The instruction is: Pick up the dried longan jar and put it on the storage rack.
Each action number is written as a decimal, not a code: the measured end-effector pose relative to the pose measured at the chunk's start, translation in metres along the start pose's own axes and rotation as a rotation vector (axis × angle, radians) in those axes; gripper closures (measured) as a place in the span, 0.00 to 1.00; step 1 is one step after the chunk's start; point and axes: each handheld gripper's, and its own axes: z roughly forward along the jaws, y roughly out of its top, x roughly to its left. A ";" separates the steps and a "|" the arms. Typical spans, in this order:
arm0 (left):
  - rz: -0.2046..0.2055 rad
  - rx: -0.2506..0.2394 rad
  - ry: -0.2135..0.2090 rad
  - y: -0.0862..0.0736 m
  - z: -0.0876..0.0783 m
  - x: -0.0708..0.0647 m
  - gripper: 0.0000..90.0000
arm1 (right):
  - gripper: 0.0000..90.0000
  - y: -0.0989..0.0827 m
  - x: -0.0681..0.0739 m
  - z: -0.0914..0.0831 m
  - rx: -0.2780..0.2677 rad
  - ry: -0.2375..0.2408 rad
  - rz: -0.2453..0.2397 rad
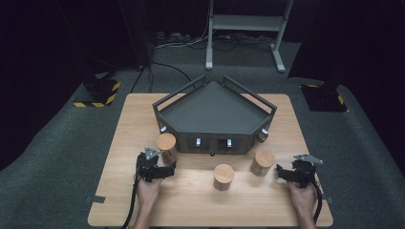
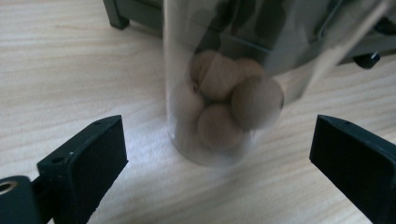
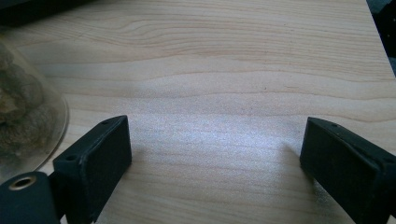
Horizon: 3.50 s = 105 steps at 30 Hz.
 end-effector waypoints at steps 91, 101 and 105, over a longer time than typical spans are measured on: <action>0.108 0.005 -0.176 0.095 -0.042 -0.058 0.29 | 0.09 0.000 0.000 0.000 -0.001 0.001 0.000; 0.067 -0.020 -0.237 0.136 -0.056 -0.075 0.29 | 0.10 0.000 0.000 0.000 -0.001 0.000 0.000; 0.068 -0.031 -0.252 0.150 -0.057 -0.082 0.29 | 0.09 0.000 0.000 0.000 -0.001 0.000 0.000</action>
